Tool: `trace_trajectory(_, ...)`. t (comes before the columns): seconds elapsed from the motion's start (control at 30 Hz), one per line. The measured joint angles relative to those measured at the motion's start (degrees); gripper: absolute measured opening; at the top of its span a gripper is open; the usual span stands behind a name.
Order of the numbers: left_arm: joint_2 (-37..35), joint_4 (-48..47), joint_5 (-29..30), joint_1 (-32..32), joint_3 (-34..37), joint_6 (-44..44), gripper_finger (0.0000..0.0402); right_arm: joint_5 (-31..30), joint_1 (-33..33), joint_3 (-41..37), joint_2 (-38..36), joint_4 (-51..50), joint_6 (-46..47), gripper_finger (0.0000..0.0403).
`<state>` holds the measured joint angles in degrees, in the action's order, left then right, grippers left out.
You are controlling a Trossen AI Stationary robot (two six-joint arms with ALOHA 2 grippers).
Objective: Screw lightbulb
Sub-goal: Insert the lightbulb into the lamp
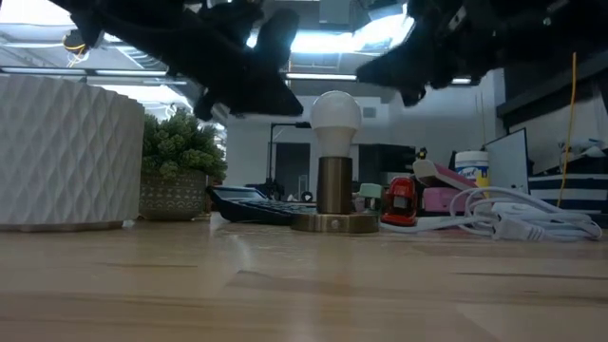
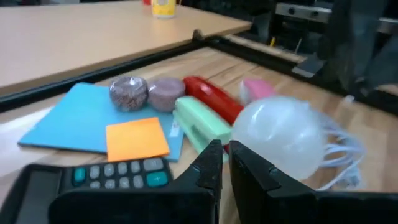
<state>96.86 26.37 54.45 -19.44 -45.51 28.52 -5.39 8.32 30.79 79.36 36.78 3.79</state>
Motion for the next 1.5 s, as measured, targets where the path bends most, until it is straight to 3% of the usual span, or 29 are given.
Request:
trace_trajectory(0.2,-2.9,2.9,-2.1,-2.2,-0.2,-2.7,0.0021,-6.6,0.0,0.0,-4.8,-1.5,-4.5,0.002)
trace_trajectory(0.4,-1.6,5.9,-11.6,-3.1,-0.2,-5.1,0.0021,-13.2,-1.2,0.0,-0.9,-2.6,-6.9,0.002)
trace_trajectory(0.67,2.4,6.0,-12.3,-1.8,-0.2,-0.4,0.0021,-11.6,-2.7,0.0,5.9,0.3,-5.3,0.002)
trace_trajectory(0.87,3.6,5.4,-10.7,-0.4,-0.2,0.8,0.0021,-10.3,-2.7,0.0,6.1,0.5,-5.1,0.002)
trace_trajectory(1.5,3.6,0.2,-1.0,-0.2,0.0,4.2,0.0021,2.8,-2.6,0.0,5.9,-0.6,2.0,0.002)
